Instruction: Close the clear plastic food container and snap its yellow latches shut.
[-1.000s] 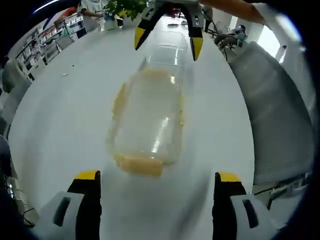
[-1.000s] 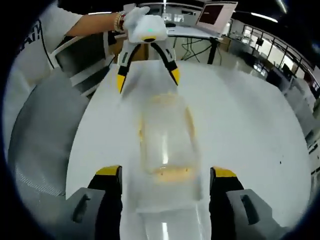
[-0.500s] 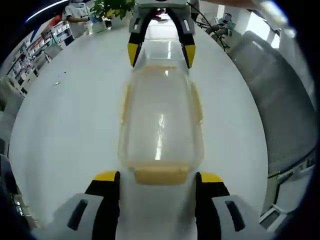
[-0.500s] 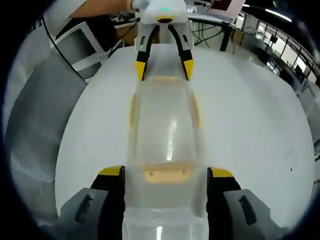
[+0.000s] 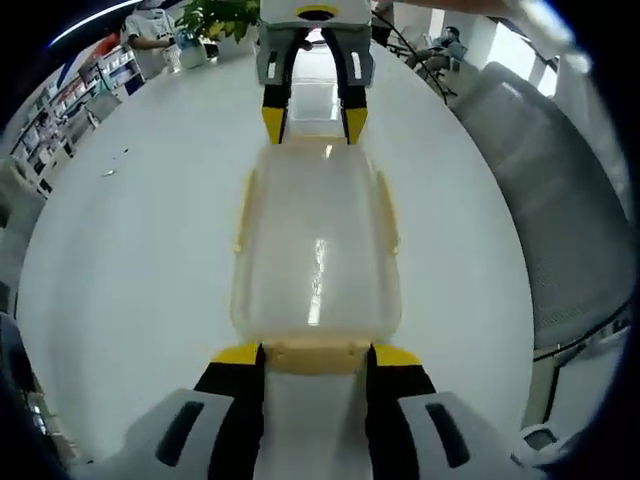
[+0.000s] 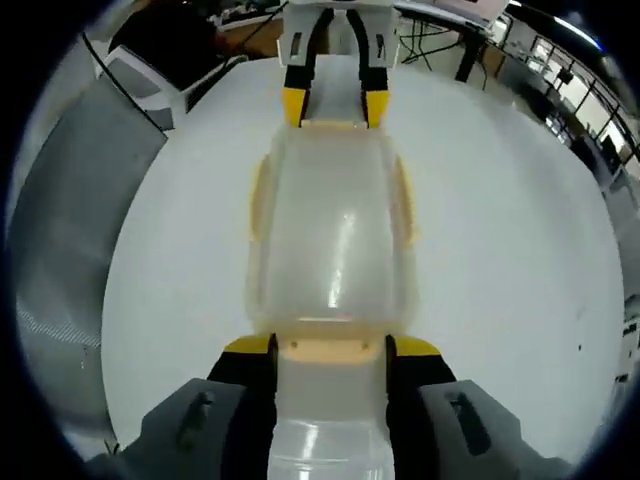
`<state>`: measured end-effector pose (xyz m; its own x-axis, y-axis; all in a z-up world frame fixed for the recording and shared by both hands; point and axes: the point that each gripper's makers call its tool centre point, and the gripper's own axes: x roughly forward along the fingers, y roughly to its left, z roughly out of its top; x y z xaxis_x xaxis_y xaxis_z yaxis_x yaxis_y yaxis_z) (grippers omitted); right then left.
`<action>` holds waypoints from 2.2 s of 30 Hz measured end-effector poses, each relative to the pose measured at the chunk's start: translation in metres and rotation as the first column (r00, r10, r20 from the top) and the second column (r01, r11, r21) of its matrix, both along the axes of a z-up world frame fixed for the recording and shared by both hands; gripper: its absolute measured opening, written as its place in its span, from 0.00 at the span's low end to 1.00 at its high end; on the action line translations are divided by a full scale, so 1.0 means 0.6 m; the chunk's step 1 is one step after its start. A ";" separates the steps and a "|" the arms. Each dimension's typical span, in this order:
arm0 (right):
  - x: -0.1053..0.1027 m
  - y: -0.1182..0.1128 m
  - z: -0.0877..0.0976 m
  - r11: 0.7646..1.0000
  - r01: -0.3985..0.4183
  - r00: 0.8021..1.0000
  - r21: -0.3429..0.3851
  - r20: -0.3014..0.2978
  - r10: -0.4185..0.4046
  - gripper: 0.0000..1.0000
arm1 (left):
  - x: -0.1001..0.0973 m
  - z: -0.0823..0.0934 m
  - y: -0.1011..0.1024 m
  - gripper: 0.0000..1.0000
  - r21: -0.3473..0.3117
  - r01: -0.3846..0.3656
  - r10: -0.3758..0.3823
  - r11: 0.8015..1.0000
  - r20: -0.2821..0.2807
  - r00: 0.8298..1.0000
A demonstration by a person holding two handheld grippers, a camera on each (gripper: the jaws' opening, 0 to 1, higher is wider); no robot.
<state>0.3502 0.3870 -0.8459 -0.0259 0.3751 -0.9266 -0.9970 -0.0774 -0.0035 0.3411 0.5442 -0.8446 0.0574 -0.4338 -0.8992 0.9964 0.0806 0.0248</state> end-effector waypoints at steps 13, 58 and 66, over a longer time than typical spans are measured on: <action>-0.003 0.002 -0.003 0.997 0.029 1.000 -0.077 0.002 -0.029 0.36 | 0.000 -0.003 0.001 0.34 0.075 0.018 -0.017 0.997 -0.008 1.000; -0.023 -0.014 0.103 1.000 0.008 1.000 -0.021 -0.007 -0.008 0.36 | -0.020 0.096 -0.008 0.33 0.132 -0.025 0.023 0.991 0.014 1.000; -0.026 -0.057 0.139 1.000 -0.021 0.999 -0.018 0.024 0.022 0.36 | -0.030 0.135 -0.057 0.33 0.124 -0.039 0.036 0.991 0.029 0.999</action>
<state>0.3345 0.3527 -0.7626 -0.0109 0.3584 -0.9335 -0.9947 -0.0991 -0.0265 0.3233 0.5101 -0.7634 0.0964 -0.3153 -0.9441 0.9916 0.1127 0.0637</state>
